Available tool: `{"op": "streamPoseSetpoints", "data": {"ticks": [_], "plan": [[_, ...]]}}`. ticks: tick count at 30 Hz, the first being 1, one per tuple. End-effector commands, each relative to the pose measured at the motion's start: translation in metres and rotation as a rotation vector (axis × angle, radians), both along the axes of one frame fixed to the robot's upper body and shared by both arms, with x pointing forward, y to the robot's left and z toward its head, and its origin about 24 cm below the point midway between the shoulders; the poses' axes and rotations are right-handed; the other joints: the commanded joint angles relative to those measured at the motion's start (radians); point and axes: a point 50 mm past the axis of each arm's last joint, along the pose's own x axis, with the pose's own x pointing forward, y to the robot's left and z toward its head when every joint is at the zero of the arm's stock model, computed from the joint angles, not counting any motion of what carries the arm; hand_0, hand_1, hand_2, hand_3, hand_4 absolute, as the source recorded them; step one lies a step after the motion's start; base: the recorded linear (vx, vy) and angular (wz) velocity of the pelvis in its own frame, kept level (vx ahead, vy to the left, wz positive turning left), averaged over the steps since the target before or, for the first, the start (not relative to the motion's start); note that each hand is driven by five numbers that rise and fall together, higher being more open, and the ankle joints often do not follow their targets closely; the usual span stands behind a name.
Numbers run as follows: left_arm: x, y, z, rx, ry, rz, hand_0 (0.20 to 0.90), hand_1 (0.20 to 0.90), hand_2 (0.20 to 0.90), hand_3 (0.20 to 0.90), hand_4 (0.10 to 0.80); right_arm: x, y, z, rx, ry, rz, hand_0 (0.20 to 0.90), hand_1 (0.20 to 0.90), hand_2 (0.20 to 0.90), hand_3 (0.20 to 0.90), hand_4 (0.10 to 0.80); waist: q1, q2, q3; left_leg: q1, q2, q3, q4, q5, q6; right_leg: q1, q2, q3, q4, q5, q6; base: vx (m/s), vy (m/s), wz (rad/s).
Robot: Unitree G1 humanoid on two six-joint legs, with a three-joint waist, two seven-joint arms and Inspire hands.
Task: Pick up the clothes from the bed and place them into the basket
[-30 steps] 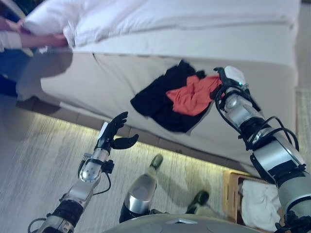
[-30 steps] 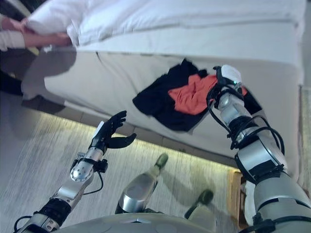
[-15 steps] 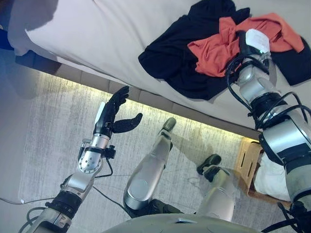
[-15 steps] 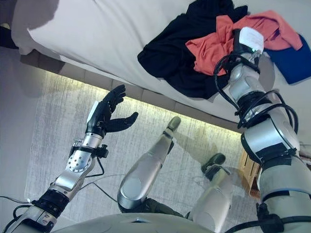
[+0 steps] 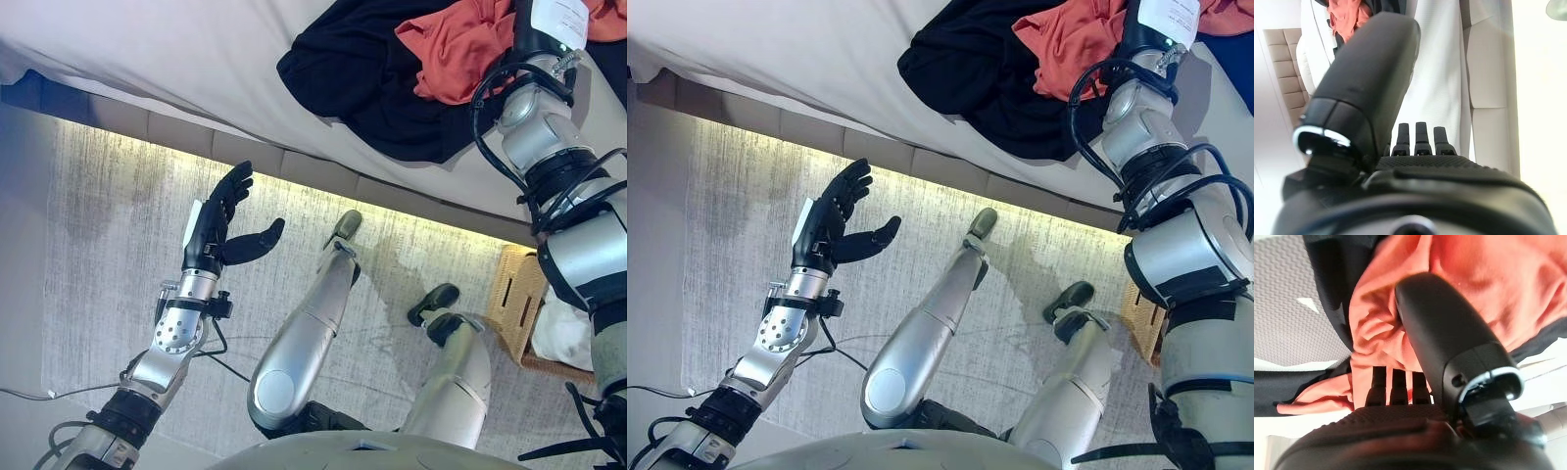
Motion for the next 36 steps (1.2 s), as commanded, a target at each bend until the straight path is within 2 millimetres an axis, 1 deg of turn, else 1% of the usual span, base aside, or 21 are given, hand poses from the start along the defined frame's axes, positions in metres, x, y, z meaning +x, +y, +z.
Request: {"op": "streamPoseSetpoints", "data": {"ticks": [1,4,9,14,16,17,18,19,21,22,23,24,26,27,28,29,31,36], "plan": [[-0.001,0.001,0.035,-0.035,-0.215,-0.032,0.9,0.9,0.9,0.9,0.8,0.001,0.011,0.015,-0.052,-0.04,0.049,0.3,0.3,0.3,0.2,0.1,0.018,0.012,-0.02,0.056,0.013,0.032,0.016,-0.09,0.076,0.042,0.06,-0.007,0.101,0.011,-0.067,-0.059,-0.069,-0.01],[0.001,-0.001,0.037,-0.023,-0.223,-0.041,0.9,0.9,0.9,0.9,0.8,0.001,0.009,0.01,-0.033,-0.037,0.044,0.3,0.3,0.3,0.2,0.1,0.013,0.002,-0.02,0.101,0.023,0.041,0.0,-0.096,0.073,0.091,0.059,-0.01,0.073,0.017,-0.064,-0.047,-0.079,0.01],[0.008,0.0,0.038,-0.007,-0.213,-0.041,0.9,0.9,0.9,0.9,0.8,0.001,0.01,0.013,-0.013,-0.058,0.059,0.3,0.3,0.3,0.2,0.1,0.0,-0.014,-0.02,0.209,0.039,0.059,-0.029,-0.108,0.073,0.202,0.046,-0.013,0.024,0.025,-0.063,-0.039,-0.062,-0.04],[0.012,-0.002,0.04,0.008,-0.208,-0.037,0.9,0.9,0.9,0.9,0.8,-0.001,0.005,0.013,0.003,-0.076,0.055,0.3,0.3,0.3,0.2,0.1,-0.012,-0.026,-0.02,0.304,0.046,0.067,-0.066,-0.11,0.069,0.295,0.037,-0.018,-0.021,0.034,-0.058,-0.027,-0.042,-0.09],[0.014,0.0,0.039,0.015,-0.196,-0.023,0.9,0.9,0.9,0.9,0.8,-0.001,0.005,0.013,0.012,-0.074,0.057,0.3,0.3,0.3,0.2,0.1,-0.018,-0.033,-0.02,0.358,0.052,0.072,-0.091,-0.108,0.067,0.349,0.034,-0.02,-0.051,0.039,-0.055,-0.013,-0.046,-0.09],[0.017,0.001,0.038,0.03,-0.187,-0.02,0.9,0.9,0.9,0.9,0.8,-0.002,0.003,0.015,0.016,-0.076,0.056,0.3,0.3,0.3,0.2,0.1,-0.024,-0.044,-0.02,0.417,0.057,0.076,-0.121,-0.106,0.064,0.409,0.028,-0.021,-0.09,0.049,-0.05,-0.006,-0.039,-0.08],[0.017,0.001,0.038,0.03,-0.187,-0.02,0.9,0.9,0.9,0.9,0.8,-0.002,0.003,0.015,0.016,-0.076,0.056,0.3,0.3,0.3,0.2,0.1,-0.024,-0.043,-0.02,0.418,0.057,0.076,-0.123,-0.106,0.064,0.411,0.028,-0.023,-0.092,0.05,-0.05,-0.017,-0.077,-0.11],[0.019,0.001,0.04,0.057,-0.18,-0.02,0.9,0.9,0.9,0.9,0.8,-0.004,-0.001,0.019,0.026,-0.085,0.052,0.3,0.3,0.3,0.2,0.1,-0.03,-0.057,-0.02,0.474,0.061,0.08,-0.15,-0.104,0.062,0.474,0.025,-0.026,-0.13,0.058,-0.045,-0.002,-0.061,-0.13],[0.021,0.002,0.038,0.078,-0.162,-0.019,0.9,0.9,0.9,0.9,0.8,-0.005,-0.004,0.02,0.036,-0.087,0.051,0.3,0.3,0.3,0.2,0.1,-0.032,-0.066,-0.028,0.51,0.066,0.08,-0.168,-0.102,0.059,0.516,0.026,-0.03,-0.156,0.062,-0.043,0.036,-0.063,-0.11],[0.022,0.003,0.034,0.095,-0.13,-0.014,0.9,0.9,0.9,0.9,0.8,-0.006,-0.008,0.018,0.051,-0.09,0.052,0.3,0.3,0.3,0.2,0.1,-0.037,-0.078,-0.055,0.544,0.076,0.083,-0.193,-0.101,0.055,0.557,0.029,-0.036,-0.192,0.068,-0.04,0.032,-0.026,-0.07],[0.023,0.004,0.032,0.1,-0.113,-0.01,0.9,0.9,0.9,0.9,0.8,-0.007,-0.01,0.018,0.055,-0.09,0.054,0.3,0.3,0.3,0.2,0.1,-0.042,-0.083,-0.073,0.554,0.079,0.085,-0.217,-0.073,0.055,0.575,0.029,-0.046,-0.224,0.097,-0.046,0.037,-0.024,-0.06],[0.023,0.005,0.031,0.102,-0.104,-0.007,0.9,0.9,0.9,0.9,0.8,-0.008,-0.011,0.017,0.057,-0.088,0.054,0.3,0.3,0.3,0.2,0.1,-0.045,-0.086,-0.08,0.563,0.082,0.085,-0.225,-0.072,0.054,0.586,0.031,-0.048,-0.235,0.101,-0.045,0.041,-0.004,-0.04],[0.023,0.01,0.023,0.107,-0.042,0.012,0.9,0.9,0.9,0.9,0.8,-0.011,-0.018,0.017,0.059,-0.091,0.062,0.3,0.3,0.3,0.2,0.1,-0.058,-0.1,-0.123,0.622,0.105,0.095,-0.274,-0.065,0.044,0.647,0.038,-0.047,-0.296,0.117,-0.04,0.12,-0.031,-0.06],[0.023,0.01,0.02,0.114,-0.02,0.018,0.9,0.9,0.9,0.9,0.8,-0.012,-0.02,0.017,0.063,-0.092,0.064,0.3,0.3,0.3,0.2,0.1,-0.061,-0.104,-0.135,0.641,0.111,0.098,-0.29,-0.063,0.042,0.665,0.041,-0.047,-0.313,0.123,-0.038,0.111,-0.027,-0.1],[0.023,0.011,0.014,0.128,0.016,0.024,0.9,0.9,0.9,0.9,0.8,-0.013,-0.023,0.018,0.066,-0.093,0.065,0.3,0.3,0.3,0.2,0.1,-0.066,-0.108,-0.15,0.661,0.118,0.102,-0.308,-0.06,0.039,0.686,0.044,-0.046,-0.336,0.129,-0.035,0.116,-0.025,-0.16],[0.021,0.013,0.004,0.137,0.074,0.019,0.9,0.9,0.9,0.9,0.8,-0.016,-0.027,0.019,0.07,-0.101,0.066,0.3,0.3,0.3,0.2,0.1,-0.077,-0.115,-0.178,0.696,0.131,0.112,-0.343,-0.052,0.034,0.72,0.051,-0.04,-0.377,0.141,-0.029,0.116,-0.017,-0.16],[0.018,0.016,-0.005,0.15,0.117,0.023,0.9,0.9,0.9,0.9,0.8,-0.019,-0.032,0.021,0.079,-0.104,0.068,0.3,0.3,0.3,0.2,0.1,-0.09,-0.122,-0.21,0.733,0.146,0.121,-0.387,-0.036,0.027,0.752,0.059,-0.036,-0.421,0.155,-0.022,0.101,-0.007,-0.16],[0.011,0.023,-0.017,0.143,0.19,0.04,0.9,0.9,0.9,0.9,0.8,-0.027,-0.047,0.028,0.097,-0.122,0.062,0.3,0.3,0.3,0.2,0.1,-0.118,-0.136,-0.299,0.803,0.167,0.139,-0.502,0.014,0.01,0.806,0.078,-0.023,-0.529,0.204,-0.008,0.083,-0.008,-0.13]]}}
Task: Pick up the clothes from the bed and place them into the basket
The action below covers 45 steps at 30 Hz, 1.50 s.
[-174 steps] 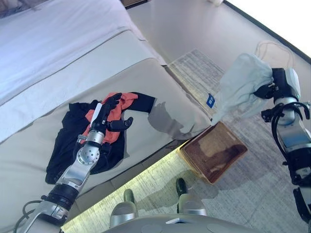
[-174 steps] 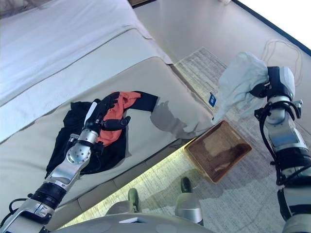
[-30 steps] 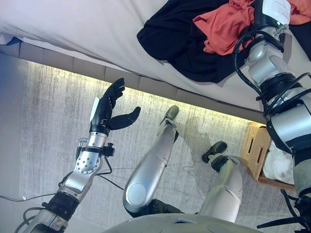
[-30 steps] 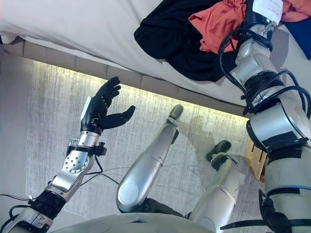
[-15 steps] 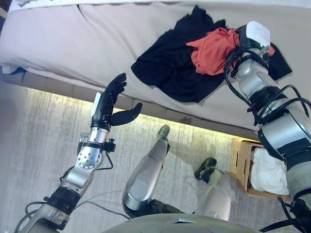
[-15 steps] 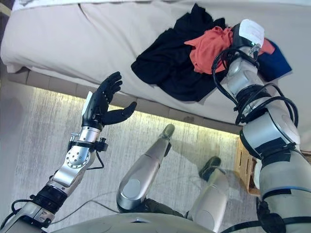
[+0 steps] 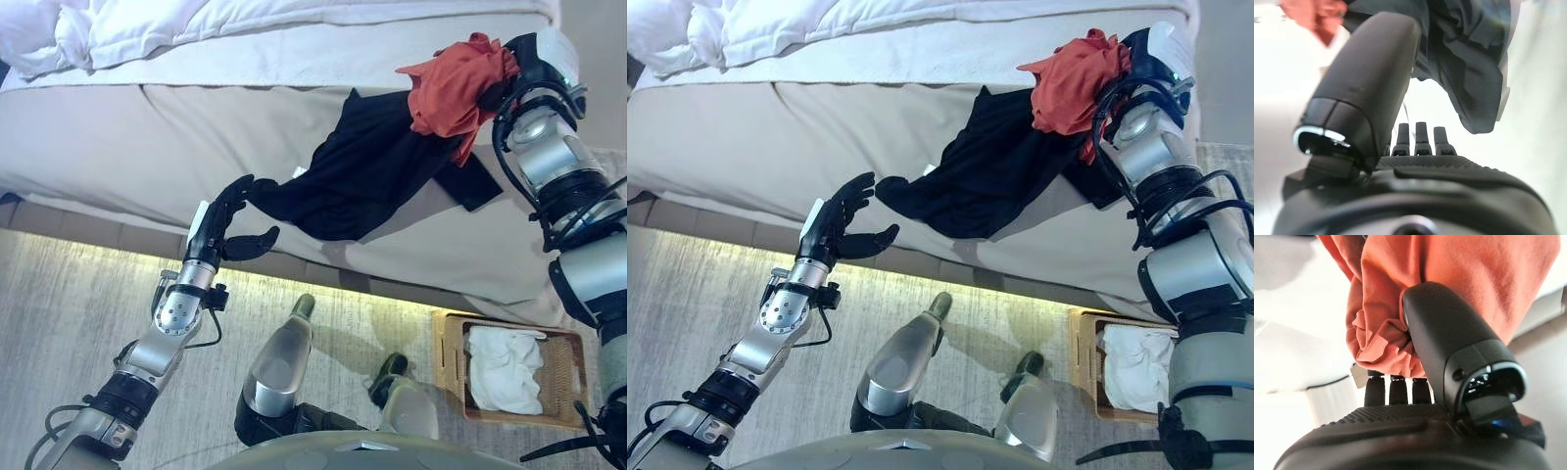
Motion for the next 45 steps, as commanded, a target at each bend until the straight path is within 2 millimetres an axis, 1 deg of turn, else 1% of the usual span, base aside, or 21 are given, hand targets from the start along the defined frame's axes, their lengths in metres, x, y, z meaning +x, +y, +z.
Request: {"op": "streamPoseSetpoints", "data": {"ticks": [1,3,8,11,13,17,23,25,26,29,30,33,35,37,39,41,43,45], "plan": [[-0.012,0.007,-0.008,-0.009,-0.006,0.016,0.9,0.9,0.9,0.9,0.8,-0.014,-0.009,0.042,-0.109,-0.164,0.0,0.3,0.3,0.3,0.2,0.1,-0.055,-0.052,-0.302,0.022,0.09,0.03,-0.115,0.017,-0.005,0.009,0.013,0.008,0.007,0.031,-0.029,0.061,-0.021,-0.11],[-0.014,0.009,-0.01,-0.013,0.004,0.022,0.9,0.9,0.9,0.9,0.8,-0.016,-0.012,0.044,-0.106,-0.175,-0.001,0.3,0.3,0.3,0.2,0.1,-0.066,-0.055,-0.322,0.044,0.098,0.038,-0.159,0.035,-0.012,0.02,0.022,0.012,-0.025,0.046,-0.025,0.036,-0.028,-0.07],[-0.015,0.01,-0.016,-0.018,0.017,0.03,0.9,0.9,0.9,0.9,0.8,-0.023,-0.022,0.051,-0.098,-0.173,-0.004,0.3,0.3,0.3,0.2,0.1,-0.108,-0.062,-0.386,0.108,0.136,0.073,-0.301,0.092,-0.039,0.047,0.06,0.027,-0.152,0.076,-0.008,0.007,-0.032,-0.15],[-0.014,0.009,-0.018,-0.024,0.012,0.035,0.9,0.9,0.9,0.9,0.8,-0.024,-0.026,0.054,-0.081,-0.153,0.018,0.3,0.3,0.3,0.2,0.1,-0.13,-0.061,-0.41,0.135,0.151,0.095,-0.348,0.108,-0.049,0.055,0.076,0.039,-0.195,0.087,0.0,-0.007,-0.012,-0.26],[-0.012,0.008,-0.019,-0.028,0.013,0.033,0.9,0.9,0.9,0.9,0.8,-0.026,-0.029,0.055,-0.068,-0.134,0.024,0.3,0.3,0.3,0.2,0.1,-0.143,-0.062,-0.422,0.142,0.156,0.104,-0.356,0.108,-0.053,0.056,0.081,0.043,-0.205,0.089,0.0,0.0,-0.002,-0.3],[-0.009,0.005,-0.019,-0.035,0.009,0.031,0.9,0.9,0.9,0.9,0.8,-0.027,-0.035,0.05,-0.066,-0.106,0.013,0.3,0.3,0.3,0.2,0.1,-0.159,-0.063,-0.433,0.151,0.166,0.116,-0.361,0.107,-0.058,0.054,0.088,0.053,-0.205,0.084,-0.006,-0.004,-0.009,-0.15],[-0.007,0.005,-0.018,-0.03,0.005,0.034,0.9,0.9,0.9,0.9,0.8,-0.029,-0.042,0.026,-0.039,-0.051,0.014,0.3,0.3,0.3,0.2,0.1,-0.19,-0.065,-0.435,0.15,0.18,0.135,-0.362,0.105,-0.067,0.052,0.099,0.069,-0.22,0.088,-0.01,-0.034,-0.015,-0.08],[-0.006,0.008,-0.018,-0.021,0.008,0.051,0.9,0.9,0.9,0.9,0.8,-0.031,-0.044,0.012,-0.016,-0.02,0.028,0.3,0.3,0.3,0.2,0.1,-0.212,-0.064,-0.433,0.151,0.188,0.15,-0.362,0.105,-0.07,0.044,0.103,0.082,-0.221,0.089,-0.011,-0.051,0.003,-0.03],[-0.005,0.008,-0.017,-0.014,0.004,0.062,0.9,0.9,0.9,0.9,0.8,-0.032,-0.045,-0.004,-0.008,0.008,0.043,0.3,0.3,0.3,0.2,0.1,-0.231,-0.062,-0.431,0.156,0.194,0.164,-0.362,0.103,-0.071,0.038,0.109,0.098,-0.225,0.093,-0.013,-0.049,0.005,-0.19],[-0.003,0.011,-0.017,-0.009,0.008,0.095,0.9,0.9,0.9,0.9,0.8,-0.039,-0.046,-0.044,0.023,0.077,0.08,0.3,0.3,0.3,0.2,0.1,-0.275,-0.057,-0.423,0.169,0.207,0.196,-0.362,0.1,-0.074,0.029,0.121,0.136,-0.234,0.099,-0.016,-0.029,-0.002,-0.41],[-0.003,0.012,-0.018,-0.004,0.013,0.099,0.9,0.9,0.9,0.9,0.8,-0.042,-0.046,-0.057,0.033,0.101,0.09,0.3,0.3,0.3,0.2,0.1,-0.288,-0.056,-0.42,0.173,0.21,0.206,-0.362,0.099,-0.074,0.028,0.125,0.148,-0.236,0.101,-0.016,-0.012,-0.023,-0.45],[0.001,0.01,-0.017,-0.004,0.015,0.117,0.9,0.9,0.9,0.9,0.8,-0.052,-0.04,-0.104,0.071,0.195,0.107,0.3,0.3,0.3,0.2,0.1,-0.332,-0.057,-0.41,0.191,0.221,0.242,-0.362,0.091,-0.075,0.02,0.132,0.19,-0.245,0.112,-0.013,-0.023,-0.048,-0.45],[0.005,0.005,-0.015,-0.015,0.005,0.115,0.9,0.9,0.9,0.9,0.8,-0.056,-0.039,-0.121,0.096,0.232,0.108,0.3,0.3,0.3,0.2,0.1,-0.351,-0.055,-0.4,0.204,0.228,0.263,-0.362,0.086,-0.076,0.013,0.139,0.214,-0.247,0.117,-0.014,-0.013,-0.026,-0.49],[0.007,-0.001,-0.015,-0.027,0.003,0.104,0.9,0.9,0.9,0.9,0.8,-0.059,-0.041,-0.135,0.124,0.268,0.094,0.3,0.3,0.3,0.2,0.1,-0.369,-0.05,-0.392,0.219,0.232,0.281,-0.362,0.08,-0.078,0.013,0.146,0.235,-0.248,0.118,-0.017,0.012,-0.01,-0.34],[0.009,-0.01,-0.014,-0.03,0.0,0.069,0.9,0.9,0.9,0.9,0.8,-0.065,-0.046,-0.15,0.189,0.292,0.057,0.3,0.3,0.3,0.2,0.1,-0.385,-0.046,-0.387,0.23,0.234,0.294,-0.362,0.075,-0.079,0.014,0.152,0.251,-0.254,0.121,-0.021,0.014,-0.042,-0.34],[0.009,-0.015,-0.013,-0.03,0.0,0.044,0.9,0.9,0.9,0.9,0.8,-0.07,-0.047,-0.162,0.215,0.321,0.04,0.3,0.3,0.3,0.2,0.1,-0.392,-0.043,-0.382,0.232,0.235,0.298,-0.362,0.073,-0.08,0.01,0.155,0.256,-0.253,0.123,-0.022,0.001,-0.057,-0.26],[0.01,-0.018,-0.012,-0.027,-0.004,0.024,0.9,0.9,0.9,0.9,0.8,-0.074,-0.048,-0.173,0.226,0.348,0.024,0.3,0.3,0.3,0.2,0.1,-0.4,-0.039,-0.376,0.233,0.236,0.303,-0.362,0.074,-0.081,0.005,0.157,0.26,-0.251,0.126,-0.022,-0.011,-0.057,-0.18],[0.01,-0.02,-0.011,-0.024,-0.005,0.018,0.9,0.9,0.9,0.9,0.8,-0.077,-0.049,-0.177,0.239,0.36,0.016,0.3,0.3,0.3,0.2,0.1,-0.404,-0.037,-0.373,0.234,0.238,0.309,-0.362,0.074,-0.082,0.001,0.158,0.262,-0.251,0.127,-0.023,-0.009,-0.042,-0.13]]}}
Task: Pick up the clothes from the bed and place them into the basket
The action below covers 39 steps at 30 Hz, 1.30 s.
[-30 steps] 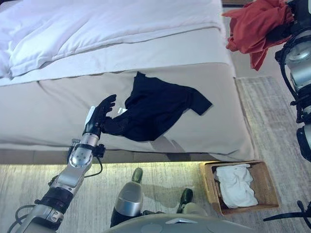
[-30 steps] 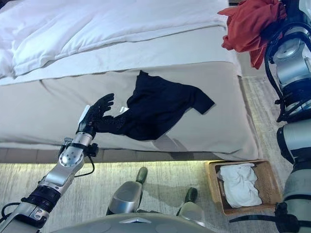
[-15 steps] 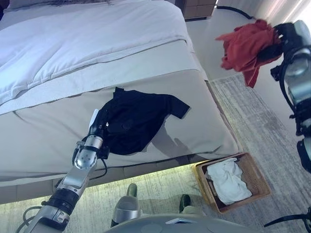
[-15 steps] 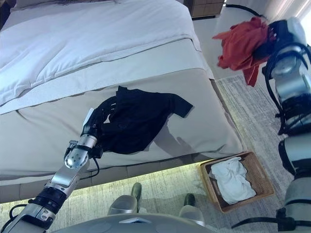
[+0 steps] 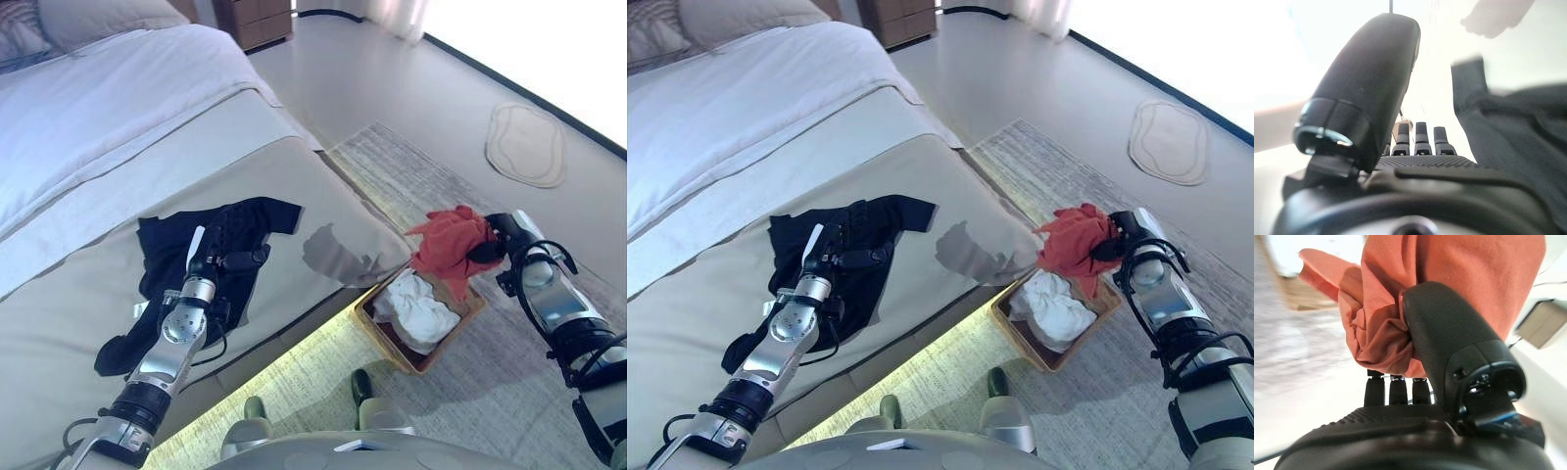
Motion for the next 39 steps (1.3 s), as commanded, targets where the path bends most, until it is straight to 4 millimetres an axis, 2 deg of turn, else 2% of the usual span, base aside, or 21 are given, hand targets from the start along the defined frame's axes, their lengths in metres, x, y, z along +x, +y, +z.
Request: {"op": "streamPoseSetpoints", "data": {"ticks": [1,8,14,24,25,26,39], "plan": [[0.016,-0.013,0.026,0.028,-0.138,-0.071,0.9,0.9,0.9,0.9,0.8,0.026,-0.002,0.049,-0.049,-0.208,0.006,0.3,0.3,0.3,0.2,0.1,0.031,0.001,-0.091,-0.02,0.053,-0.011,0.003,-0.028,-0.037,0.005,-0.03,-0.019,0.013,-0.004,-0.018,-0.008,-0.04,-0.08],[0.019,-0.019,0.028,0.029,-0.135,-0.101,0.9,0.9,0.9,0.9,0.8,0.019,-0.011,0.029,-0.044,-0.115,-0.032,0.3,0.3,0.3,0.2,0.1,0.026,0.018,-0.071,-0.027,0.054,-0.006,0.003,-0.025,-0.041,-0.011,-0.031,-0.024,0.009,0.002,-0.02,-0.005,-0.044,-0.06],[0.014,-0.016,0.023,0.036,-0.112,-0.117,0.9,0.9,0.9,0.9,0.8,0.012,-0.009,0.012,-0.041,-0.084,-0.048,0.3,0.3,0.3,0.2,0.1,0.031,0.028,-0.063,-0.028,0.052,-0.011,0.003,-0.022,-0.04,-0.011,-0.035,-0.026,0.009,0.003,-0.021,0.045,-0.041,0.01],[0.015,-0.017,0.029,0.031,-0.136,-0.132,0.9,0.9,0.9,0.9,0.8,0.003,-0.015,-0.005,-0.044,-0.021,-0.106,0.3,0.3,0.3,0.2,0.1,0.042,0.051,-0.037,-0.047,0.046,-0.019,0.003,-0.022,-0.036,-0.031,-0.047,-0.025,0.006,0.01,-0.015,0.011,-0.009,0.04],[0.015,-0.016,0.03,0.032,-0.137,-0.132,0.9,0.9,0.9,0.9,0.8,0.001,-0.015,-0.007,-0.049,-0.009,-0.109,0.448,0.448,0.448,0.373,0.273,0.042,0.053,-0.036,-0.047,0.046,-0.019,0.003,-0.023,-0.036,-0.031,-0.048,-0.025,0.006,0.009,-0.015,0.008,-0.01,0.11],[0.015,-0.016,0.03,0.033,-0.138,-0.132,0.9,0.9,0.9,0.9,0.8,0.0,-0.016,-0.009,-0.058,-0.005,-0.116,0.9,0.9,0.9,0.9,0.8,0.042,0.055,-0.035,-0.047,0.046,-0.02,0.003,-0.023,-0.035,-0.031,-0.049,-0.025,0.006,0.009,-0.015,0.008,-0.008,0.07],[0.015,-0.017,0.032,0.02,-0.146,-0.137,0.9,0.9,0.9,0.9,0.8,-0.009,-0.025,-0.015,-0.086,0.023,-0.165,0.9,0.9,0.9,0.9,0.8,0.045,0.064,-0.037,-0.04,0.046,-0.022,0.003,-0.024,-0.036,-0.022,-0.054,-0.027,0.006,0.006,-0.014,0.0,0.0,0.0]]}}
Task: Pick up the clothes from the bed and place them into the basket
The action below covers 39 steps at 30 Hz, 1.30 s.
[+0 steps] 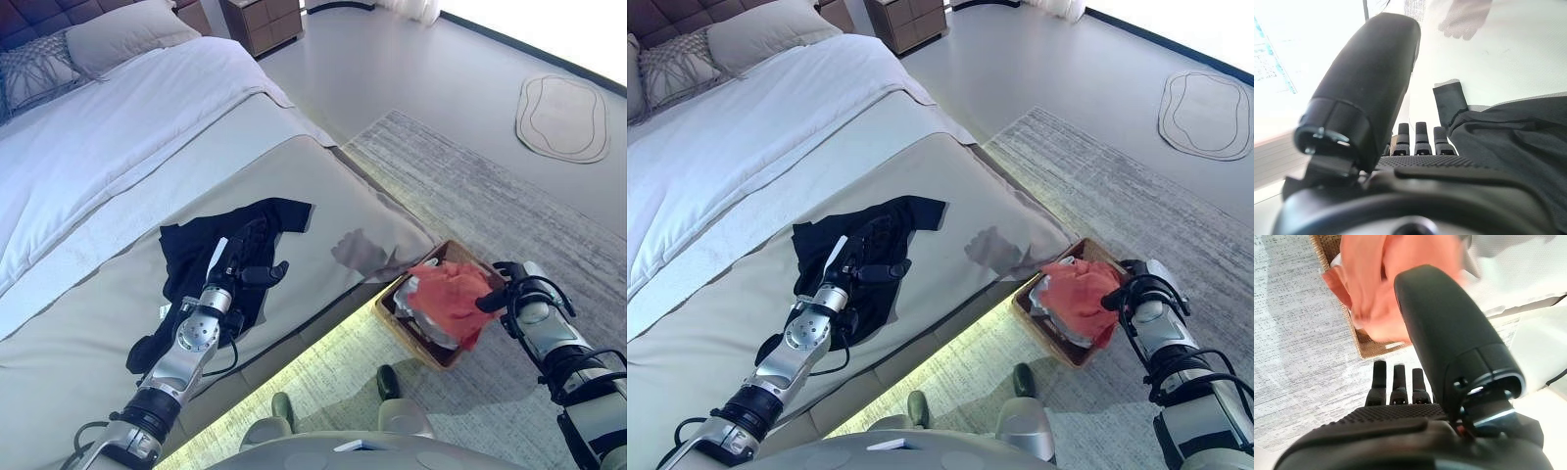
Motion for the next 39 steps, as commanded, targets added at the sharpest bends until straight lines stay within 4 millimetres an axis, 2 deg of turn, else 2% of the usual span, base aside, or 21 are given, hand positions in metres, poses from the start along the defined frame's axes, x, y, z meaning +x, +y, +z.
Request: {"op": "streamPoseSetpoints", "data": {"ticks": [1,8,11,13,17,22,25,27,28,29,33,36,39], "plan": [[0.023,-0.001,0.045,0.019,-0.222,-0.055,0.9,0.9,0.9,0.9,0.8,0.024,-0.009,0.036,-0.086,-0.143,-0.003,0.9,0.9,0.9,0.9,0.8,0.013,-0.071,-0.011,0.016,0.036,-0.013,0.002,-0.038,-0.018,0.029,-0.063,-0.019,0.011,-0.004,-0.002,0.0,0.0,0.0],[0.022,0.002,0.044,0.022,-0.215,-0.04,0.9,0.9,0.9,0.9,0.8,0.025,-0.011,0.039,-0.116,-0.136,0.003,0.9,0.9,0.9,0.9,0.8,0.021,-0.08,-0.016,0.014,0.037,-0.022,0.002,-0.035,-0.018,0.033,-0.062,-0.025,0.012,-0.004,-0.003,0.0,0.0,0.0],[0.021,0.004,0.043,0.018,-0.208,-0.024,0.9,0.9,0.9,0.9,0.8,0.031,-0.008,0.049,-0.154,-0.174,0.034,0.9,0.9,0.9,0.9,0.8,0.026,-0.082,-0.018,0.016,0.036,-0.029,0.002,-0.033,-0.018,0.038,-0.062,-0.028,0.011,-0.003,-0.004,0.0,0.0,0.0],[0.021,0.003,0.039,0.013,-0.199,-0.006,0.9,0.9,0.9,0.9,0.8,0.046,0.002,0.067,-0.19,-0.264,0.073,0.9,0.9,0.9,0.9,0.8,0.032,-0.083,-0.016,0.015,0.035,-0.039,0.002,-0.031,-0.017,0.042,-0.064,-0.033,0.014,-0.004,-0.008,0.005,0.012,0.03],[0.019,0.006,0.032,0.026,-0.173,0.026,0.9,0.9,0.9,0.9,0.8,0.075,0.04,0.107,-0.218,-0.457,0.178,0.9,0.9,0.9,0.9,0.8,0.057,-0.093,-0.02,-0.006,0.028,-0.073,0.002,-0.021,-0.014,0.039,-0.071,-0.056,0.03,-0.013,-0.011,-0.01,0.004,0.15],[0.007,0.017,0.019,0.03,-0.119,0.069,0.9,0.9,0.9,0.9,0.8,0.092,0.072,0.139,-0.259,-0.574,0.345,0.9,0.9,0.9,0.9,0.8,0.101,-0.099,-0.031,-0.024,0.023,-0.116,0.002,-0.008,-0.012,0.043,-0.074,-0.084,0.057,-0.042,-0.021,0.054,0.019,0.2],[0.004,0.022,0.012,0.039,-0.092,0.108,0.9,0.9,0.9,0.9,0.8,0.102,0.085,0.166,-0.321,-0.653,0.407,0.9,0.9,0.9,0.9,0.8,0.143,-0.096,-0.024,-0.04,0.018,-0.149,0.002,-0.004,-0.011,0.043,-0.087,-0.127,0.084,-0.063,-0.023,0.043,0.029,0.33],[0.004,0.024,0.013,0.043,-0.099,0.116,0.9,0.9,0.9,0.9,0.8,0.11,0.093,0.184,-0.368,-0.705,0.426,0.9,0.9,0.9,0.9,0.8,0.175,-0.094,-0.011,-0.06,0.008,-0.176,0.007,-0.003,-0.01,0.032,-0.1,-0.156,0.111,-0.078,-0.024,-0.021,0.061,0.39],[0.004,0.026,0.015,0.044,-0.115,0.107,0.9,0.9,0.9,0.9,0.8,0.113,0.096,0.2,-0.413,-0.748,0.427,0.9,0.9,0.9,0.9,0.8,0.203,-0.087,0.007,-0.085,-0.003,-0.202,0.027,-0.004,-0.007,0.017,-0.112,-0.179,0.151,-0.098,-0.027,-0.048,0.064,0.38],[0.004,0.026,0.016,0.045,-0.116,0.105,0.9,0.9,0.9,0.9,0.8,0.114,0.096,0.201,-0.419,-0.753,0.43,0.9,0.9,0.9,0.9,0.8,0.203,-0.086,0.009,-0.09,-0.006,-0.206,0.032,-0.005,-0.007,0.013,-0.114,-0.182,0.158,-0.101,-0.027,-0.07,0.079,0.43],[0.01,0.029,0.032,0.079,-0.2,0.069,0.9,0.9,0.9,0.9,0.8,0.123,0.109,0.239,-0.522,-0.822,0.451,0.9,0.9,0.9,0.9,0.8,0.27,-0.065,0.091,-0.201,-0.054,-0.279,0.17,-0.031,0.001,-0.057,-0.166,-0.236,0.305,-0.159,-0.033,-0.149,0.057,0.55],[0.015,0.031,0.038,0.103,-0.221,0.082,0.9,0.9,0.9,0.9,0.8,0.131,0.115,0.248,-0.549,-0.806,0.46,0.9,0.9,0.9,0.9,0.8,0.314,-0.056,0.147,-0.253,-0.082,-0.315,0.27,-0.063,0.004,-0.075,-0.207,-0.271,0.395,-0.193,-0.037,-0.077,0.018,0.47],[0.011,0.036,0.035,0.109,-0.193,0.088,0.9,0.9,0.9,0.9,0.8,0.138,0.121,0.252,-0.577,-0.77,0.462,0.9,0.9,0.9,0.9,0.8,0.36,-0.049,0.194,-0.287,-0.115,-0.351,0.371,-0.106,0.015,-0.066,-0.242,-0.297,0.491,-0.242,-0.047,0.07,0.04,0.52]]}}
